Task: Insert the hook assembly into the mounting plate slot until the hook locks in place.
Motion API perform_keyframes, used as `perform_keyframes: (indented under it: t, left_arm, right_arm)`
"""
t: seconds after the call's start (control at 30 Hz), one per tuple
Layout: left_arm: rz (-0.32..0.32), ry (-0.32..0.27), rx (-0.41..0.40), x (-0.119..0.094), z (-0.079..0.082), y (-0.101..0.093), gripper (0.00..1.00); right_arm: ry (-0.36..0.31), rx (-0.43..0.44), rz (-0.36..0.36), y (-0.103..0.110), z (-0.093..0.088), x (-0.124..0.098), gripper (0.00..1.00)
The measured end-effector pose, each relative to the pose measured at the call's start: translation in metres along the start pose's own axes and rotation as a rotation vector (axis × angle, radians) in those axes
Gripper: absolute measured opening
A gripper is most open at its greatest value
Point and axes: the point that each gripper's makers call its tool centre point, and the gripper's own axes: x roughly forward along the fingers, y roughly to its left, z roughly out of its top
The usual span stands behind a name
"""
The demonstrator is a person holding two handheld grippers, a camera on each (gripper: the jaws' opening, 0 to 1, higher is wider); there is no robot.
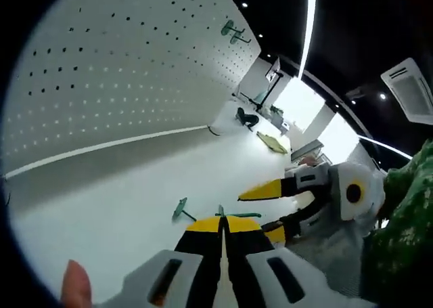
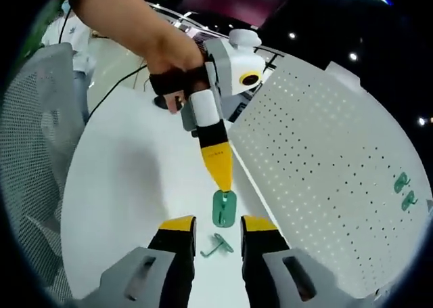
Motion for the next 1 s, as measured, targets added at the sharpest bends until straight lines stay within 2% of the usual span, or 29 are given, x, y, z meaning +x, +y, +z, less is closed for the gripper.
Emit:
perform_keyframes:
  t: [0.33,0.73,1.0]
  left_arm:
    - [-0.014,-0.001,-0.012,-0.001,0.0,-0.006,0.01]
    - [-0.066,-0.041,-0.064,-0.004,0.007,-0.017,0.01]
    - [-0.078,-0.036,-0.066,-0.003,0.007,-0.021,0.01]
  right_arm:
    - [-0.026,-0.065,-0.034,-0.006,0.011,-0.004,0.16]
    - [-0.028,-0.096,-0.051,-0.01,0.012,-0.006,0.11]
    - [-0.033,-0.125,-0.061,-0.012,0.014,-0.007,0.09]
